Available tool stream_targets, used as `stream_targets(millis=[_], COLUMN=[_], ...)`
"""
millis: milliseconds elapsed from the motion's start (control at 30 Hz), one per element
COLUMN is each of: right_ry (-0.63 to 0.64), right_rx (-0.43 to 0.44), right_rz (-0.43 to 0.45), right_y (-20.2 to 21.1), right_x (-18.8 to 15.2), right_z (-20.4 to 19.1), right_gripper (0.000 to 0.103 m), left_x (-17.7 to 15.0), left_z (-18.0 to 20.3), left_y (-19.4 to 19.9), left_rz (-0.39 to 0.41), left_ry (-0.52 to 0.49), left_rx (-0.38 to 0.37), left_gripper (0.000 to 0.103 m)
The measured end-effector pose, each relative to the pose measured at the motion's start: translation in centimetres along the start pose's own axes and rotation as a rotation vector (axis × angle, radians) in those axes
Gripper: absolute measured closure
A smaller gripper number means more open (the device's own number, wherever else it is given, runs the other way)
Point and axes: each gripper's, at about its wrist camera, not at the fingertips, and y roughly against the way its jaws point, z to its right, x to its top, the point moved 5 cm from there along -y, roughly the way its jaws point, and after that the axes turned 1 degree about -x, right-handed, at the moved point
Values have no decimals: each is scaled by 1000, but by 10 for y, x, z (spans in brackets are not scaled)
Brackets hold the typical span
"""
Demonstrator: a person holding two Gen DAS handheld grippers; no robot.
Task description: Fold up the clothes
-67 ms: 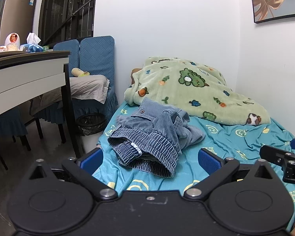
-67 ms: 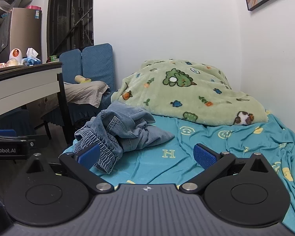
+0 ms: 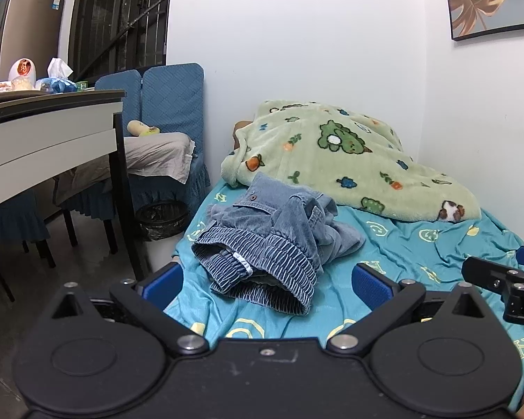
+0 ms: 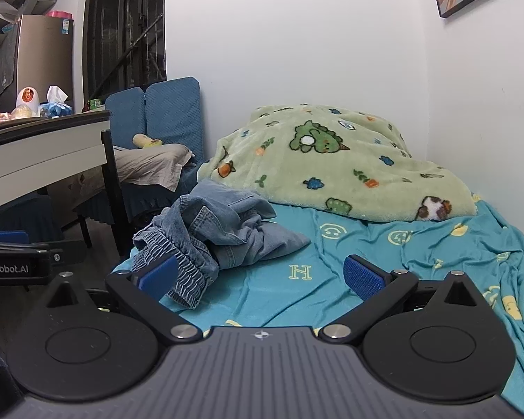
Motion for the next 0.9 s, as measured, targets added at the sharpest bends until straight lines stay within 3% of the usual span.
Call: stream_targets(millis=[900], right_ry=[-69], right_rx=[15], right_rz=[9], right_y=[-5], right_x=[-3], right_z=[8], right_gripper=[0], left_x=[-6], left_z=[-6], left_y=[-11], left_rz=[-53], left_ry=[28], left_rx=[11], left_gripper=[0])
